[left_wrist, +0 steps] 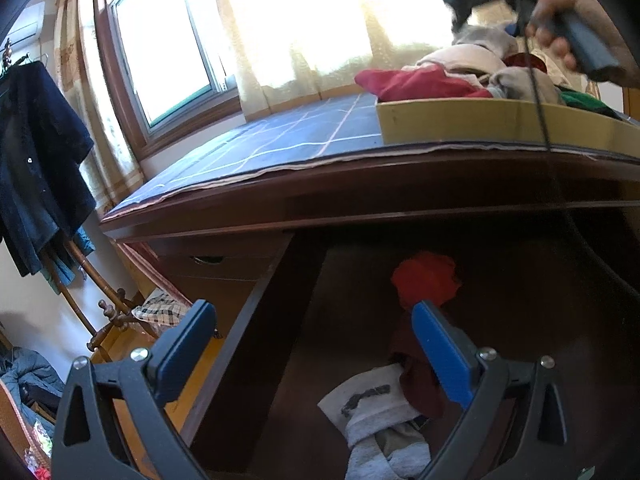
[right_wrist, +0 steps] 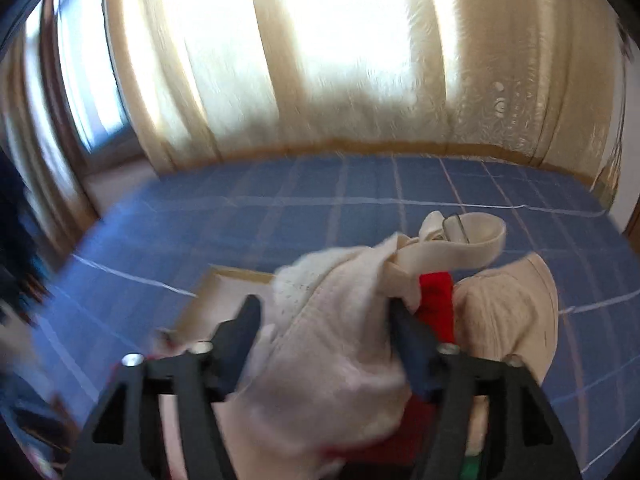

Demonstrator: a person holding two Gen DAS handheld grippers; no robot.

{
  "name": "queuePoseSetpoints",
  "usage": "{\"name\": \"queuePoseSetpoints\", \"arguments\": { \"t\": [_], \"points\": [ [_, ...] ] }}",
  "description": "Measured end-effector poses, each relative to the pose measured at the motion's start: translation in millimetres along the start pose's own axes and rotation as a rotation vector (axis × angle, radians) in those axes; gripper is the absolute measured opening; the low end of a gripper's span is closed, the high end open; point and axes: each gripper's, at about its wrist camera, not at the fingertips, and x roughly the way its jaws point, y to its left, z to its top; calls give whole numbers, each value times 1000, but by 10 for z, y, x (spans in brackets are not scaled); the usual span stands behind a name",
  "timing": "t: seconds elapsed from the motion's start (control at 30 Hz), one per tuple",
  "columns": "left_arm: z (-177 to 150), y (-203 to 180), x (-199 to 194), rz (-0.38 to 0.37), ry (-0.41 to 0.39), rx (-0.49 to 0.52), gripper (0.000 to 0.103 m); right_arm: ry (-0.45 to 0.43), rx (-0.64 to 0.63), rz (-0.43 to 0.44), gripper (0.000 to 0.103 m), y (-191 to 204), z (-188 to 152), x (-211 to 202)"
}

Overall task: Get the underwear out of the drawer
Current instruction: 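Lower the white dotted bra into the beige tray and open the right tool, then lower the right tool into the drawer toward the dark red sock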

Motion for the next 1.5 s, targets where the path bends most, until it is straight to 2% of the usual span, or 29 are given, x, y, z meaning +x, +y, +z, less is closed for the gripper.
{"name": "queuePoseSetpoints", "arguments": {
  "t": [0.13, 0.4, 0.5, 0.67, 0.8, 1.07, 1.17, 1.33, 1.43, 1.5],
  "points": [
    [5, 24, 4, -2, 4, -15, 100, -88, 1, 98, 75, -2, -221, -549],
    [18, 41, 18, -15, 6, -24, 100, -266, -34, 190, 75, -91, -1043, -1729],
    [15, 63, 12, -28, 3, -34, 100, -291, -45, 193, 76, -124, -1344, -2019],
    [-3, 103, -13, -41, -14, -51, 100, -261, -81, 186, 78, -84, -1805, -2268],
    [-16, 111, -33, -48, -24, -56, 100, -178, -49, 179, 78, -119, -2193, -2228],
    [-18, 114, -44, -50, -21, -56, 100, 103, 69, 217, 78, -275, -2900, -1587],
    [-18, 112, -56, -55, -27, -52, 100, 192, 127, 240, 78, -283, -2985, -1311],
    [-18, 185, -60, -80, -30, -81, 100, 278, 129, 287, 78, -152, -2999, -967],
    [-14, 244, -40, -68, -25, -98, 100, 333, 126, 325, 78, -21, -3027, -737],
    [-13, 319, -8, -38, -19, -121, 100, 402, 164, 360, 78, 49, -3076, -524]
  ]
}}
